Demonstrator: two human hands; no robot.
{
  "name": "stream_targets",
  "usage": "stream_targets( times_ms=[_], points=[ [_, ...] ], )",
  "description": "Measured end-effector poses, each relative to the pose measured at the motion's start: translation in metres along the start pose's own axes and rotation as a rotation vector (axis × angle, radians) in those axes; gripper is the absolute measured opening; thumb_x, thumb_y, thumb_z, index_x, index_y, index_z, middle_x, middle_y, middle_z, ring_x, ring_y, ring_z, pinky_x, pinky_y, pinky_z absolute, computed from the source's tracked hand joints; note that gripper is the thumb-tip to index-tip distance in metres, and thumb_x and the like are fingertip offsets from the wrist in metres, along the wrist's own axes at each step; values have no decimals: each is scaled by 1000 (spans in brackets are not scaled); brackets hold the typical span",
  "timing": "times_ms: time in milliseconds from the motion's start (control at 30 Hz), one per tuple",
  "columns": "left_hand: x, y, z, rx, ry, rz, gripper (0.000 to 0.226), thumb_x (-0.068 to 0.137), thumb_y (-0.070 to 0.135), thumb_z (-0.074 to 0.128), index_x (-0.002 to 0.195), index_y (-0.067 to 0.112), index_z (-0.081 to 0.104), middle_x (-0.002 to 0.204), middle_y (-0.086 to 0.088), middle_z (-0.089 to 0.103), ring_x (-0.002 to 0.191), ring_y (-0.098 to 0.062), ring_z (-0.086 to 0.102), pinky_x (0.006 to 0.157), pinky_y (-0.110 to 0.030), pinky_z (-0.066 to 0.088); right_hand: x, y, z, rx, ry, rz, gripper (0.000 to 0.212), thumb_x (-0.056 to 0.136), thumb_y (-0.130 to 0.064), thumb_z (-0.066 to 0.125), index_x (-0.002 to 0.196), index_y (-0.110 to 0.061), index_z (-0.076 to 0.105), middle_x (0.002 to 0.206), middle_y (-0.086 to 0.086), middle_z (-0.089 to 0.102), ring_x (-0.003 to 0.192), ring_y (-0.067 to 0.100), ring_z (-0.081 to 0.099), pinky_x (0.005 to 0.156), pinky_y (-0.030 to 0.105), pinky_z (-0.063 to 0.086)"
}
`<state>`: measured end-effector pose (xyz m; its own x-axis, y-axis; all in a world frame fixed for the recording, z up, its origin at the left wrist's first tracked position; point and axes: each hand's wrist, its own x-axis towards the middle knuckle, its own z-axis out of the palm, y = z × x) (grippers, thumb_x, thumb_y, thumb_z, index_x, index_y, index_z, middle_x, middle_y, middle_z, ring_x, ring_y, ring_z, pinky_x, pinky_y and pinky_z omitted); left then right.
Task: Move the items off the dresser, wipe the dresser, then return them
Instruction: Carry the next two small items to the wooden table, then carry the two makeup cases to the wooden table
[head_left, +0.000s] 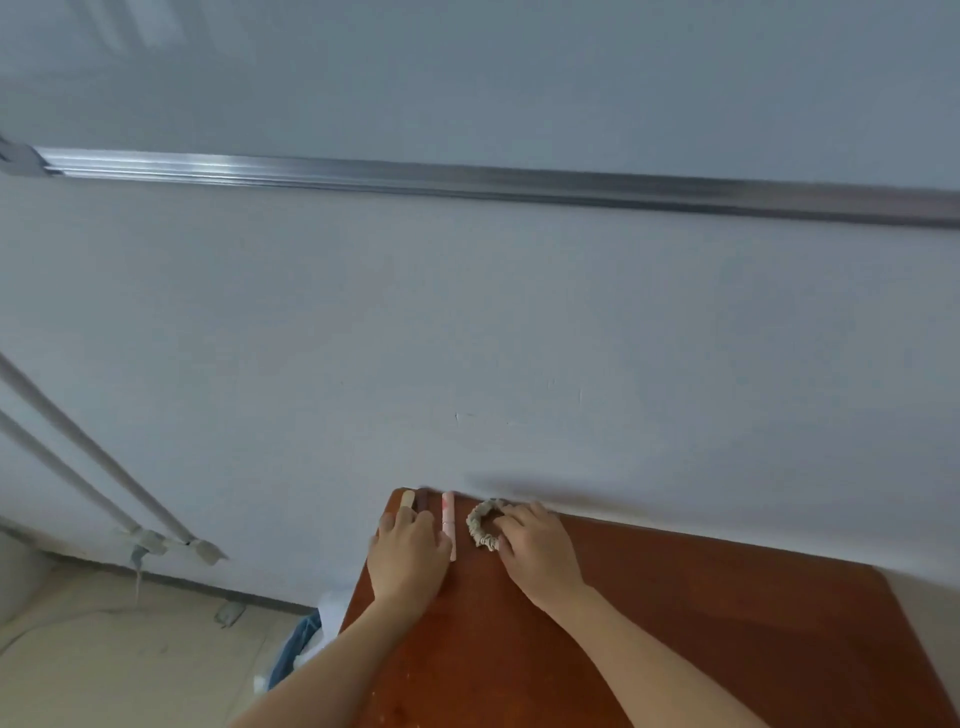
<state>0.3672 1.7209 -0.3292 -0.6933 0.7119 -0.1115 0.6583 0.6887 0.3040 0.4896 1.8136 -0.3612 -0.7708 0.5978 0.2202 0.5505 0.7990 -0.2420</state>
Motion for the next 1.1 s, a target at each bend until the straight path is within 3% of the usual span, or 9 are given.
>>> stream_targets(
  times_ms=[133, 300, 400, 500, 700, 800, 867, 1000, 1100],
  points=[
    [1, -11, -15, 17, 3, 177, 33, 92, 25, 39, 119, 19, 56, 133, 7, 47, 129, -19, 32, 99, -30, 30, -13, -8, -28, -130, 62, 95, 28, 50, -21, 85, 75, -24, 73, 65, -14, 64, 63, 9, 60, 51, 18, 49],
    [-10, -27, -40, 36, -22, 465, 43, 94, 31, 36, 135, 22, 39, 144, 8, 35, 137, -19, 21, 109, -33, 21, -43, -41, -61, -299, 76, 287, 27, 49, -20, 87, 70, -22, 71, 66, -11, 64, 65, 11, 61, 54, 22, 52],
    [-24, -35, -48, 120, -30, 640, 49, 95, 37, 34, 141, 24, 28, 150, 7, 26, 139, -20, 17, 112, -35, 17, -73, -68, -80, -294, 33, 426, 27, 72, -21, 74, 98, -16, 71, 98, 2, 69, 96, 23, 63, 76, 37, 53],
    [-48, -32, -52, 168, -69, 751, 54, 96, 41, 31, 145, 23, 19, 154, 3, 17, 143, -24, 9, 114, -41, 17, -114, -92, -93, -321, -65, 539, 43, 95, -30, 43, 136, -19, 44, 147, 8, 35, 138, 27, 27, 110, 44, 25],
    [-115, 4, -62, 165, -141, 1029, 56, 99, 44, 23, 148, 22, 11, 158, -2, 3, 145, -26, -5, 116, -46, 6, -204, -115, -133, -415, -99, 755, 55, 96, -42, 35, 146, -29, 17, 157, 7, 5, 145, 24, 2, 116, 42, 5],
    [-156, 26, -69, 160, -124, 1165, 55, 99, 43, 20, 148, 23, 10, 158, -1, 1, 145, -26, -7, 117, -44, 6, -252, -126, -158, -490, -16, 865, 52, 91, -48, 34, 139, -30, 37, 148, 13, 34, 137, 29, 31, 108, 48, 30],
    [-189, 40, -72, 140, -117, 1249, 55, 99, 44, 20, 148, 23, 9, 158, 0, 1, 145, -26, -8, 117, -43, 5, -291, -129, -169, -491, -21, 964, 56, 78, -55, 30, 119, -32, 61, 120, 8, 64, 111, 24, 61, 84, 41, 52],
    [-268, 71, -71, 94, -130, 1430, 54, 98, 45, 21, 148, 24, 11, 157, 3, 5, 145, -23, -6, 117, -41, 4, -388, -150, -192, -603, -24, 1068, 54, 68, -59, 40, 107, -33, 67, 105, 0, 70, 96, 17, 67, 72, 36, 56],
    [-347, 93, -63, 55, -135, 1570, 57, 95, 48, 11, 147, 24, 19, 156, 4, 13, 145, -23, 1, 117, -41, 9, -481, -175, -210, -590, 1, 1206, 56, 66, -58, 40, 114, -33, 54, 107, -1, 70, 98, 16, 67, 74, 36, 56]
  ],
)
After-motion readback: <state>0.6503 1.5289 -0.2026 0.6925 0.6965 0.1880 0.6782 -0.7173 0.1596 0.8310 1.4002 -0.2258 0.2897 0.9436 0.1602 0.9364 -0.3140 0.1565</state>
